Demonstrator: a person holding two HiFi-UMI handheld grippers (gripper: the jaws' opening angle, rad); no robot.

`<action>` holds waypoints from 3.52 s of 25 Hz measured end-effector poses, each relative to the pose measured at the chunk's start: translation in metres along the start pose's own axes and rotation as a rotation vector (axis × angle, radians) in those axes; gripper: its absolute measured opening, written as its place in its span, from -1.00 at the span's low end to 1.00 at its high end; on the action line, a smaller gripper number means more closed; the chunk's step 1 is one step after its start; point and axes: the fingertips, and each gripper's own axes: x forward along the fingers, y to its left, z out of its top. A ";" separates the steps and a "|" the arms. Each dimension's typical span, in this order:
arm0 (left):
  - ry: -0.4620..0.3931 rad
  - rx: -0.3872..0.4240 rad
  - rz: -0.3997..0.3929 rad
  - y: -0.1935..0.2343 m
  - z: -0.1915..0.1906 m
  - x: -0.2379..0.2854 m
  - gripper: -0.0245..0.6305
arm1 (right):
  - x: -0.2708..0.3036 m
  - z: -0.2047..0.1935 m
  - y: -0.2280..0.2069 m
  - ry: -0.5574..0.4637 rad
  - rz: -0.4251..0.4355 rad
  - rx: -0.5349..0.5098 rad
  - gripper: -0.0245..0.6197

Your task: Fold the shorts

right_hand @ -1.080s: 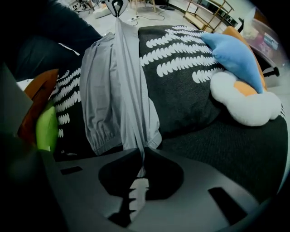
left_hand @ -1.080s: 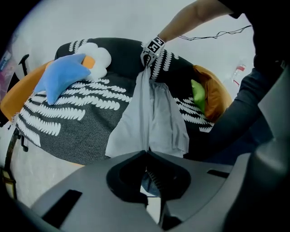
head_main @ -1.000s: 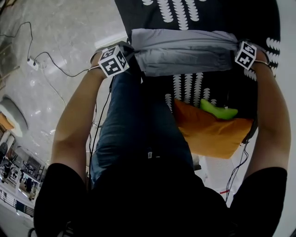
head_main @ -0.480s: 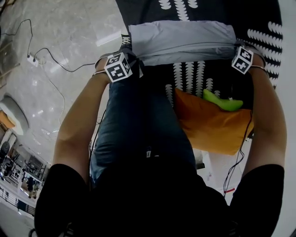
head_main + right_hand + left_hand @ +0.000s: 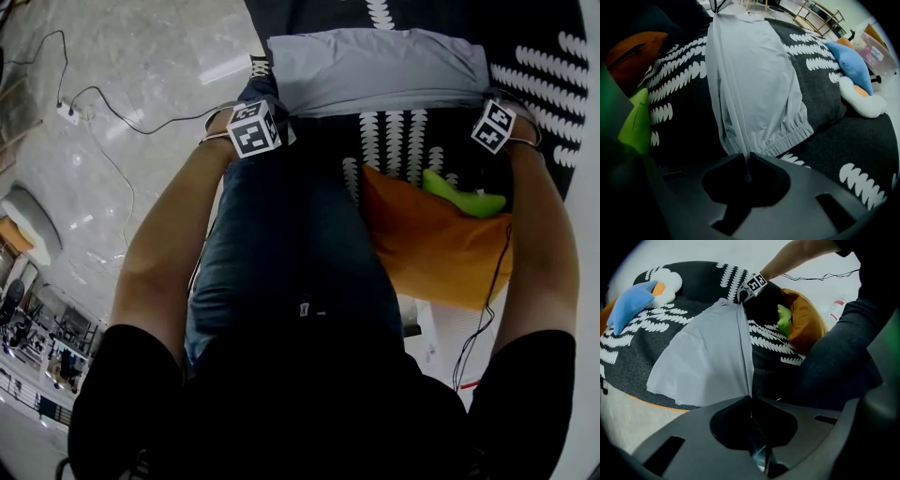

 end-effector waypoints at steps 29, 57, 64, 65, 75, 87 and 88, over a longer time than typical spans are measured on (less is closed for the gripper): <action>-0.079 -0.076 0.086 0.014 0.057 -0.212 -0.41 | -0.213 -0.053 -0.011 -0.099 -0.027 0.800 -0.22; -0.542 0.114 0.046 0.007 0.390 -0.505 -0.41 | -0.614 -0.126 0.009 -0.857 -0.432 1.755 -0.30; -0.488 0.261 -0.066 0.042 0.450 -0.507 -0.41 | -0.636 -0.141 0.021 -0.827 -0.540 1.994 -0.30; -0.477 0.278 -0.083 0.049 0.455 -0.507 -0.41 | -0.639 -0.141 0.023 -0.814 -0.555 2.031 -0.30; -0.380 0.436 -0.220 0.070 0.493 -0.493 -0.41 | -0.651 -0.111 0.049 -0.717 -0.629 2.278 -0.30; -0.372 0.465 -0.261 0.027 0.530 -0.459 -0.41 | -0.623 -0.102 0.104 -0.703 -0.646 2.427 -0.30; -0.372 0.465 -0.257 0.024 0.534 -0.456 -0.41 | -0.617 -0.105 0.106 -0.712 -0.642 2.434 -0.30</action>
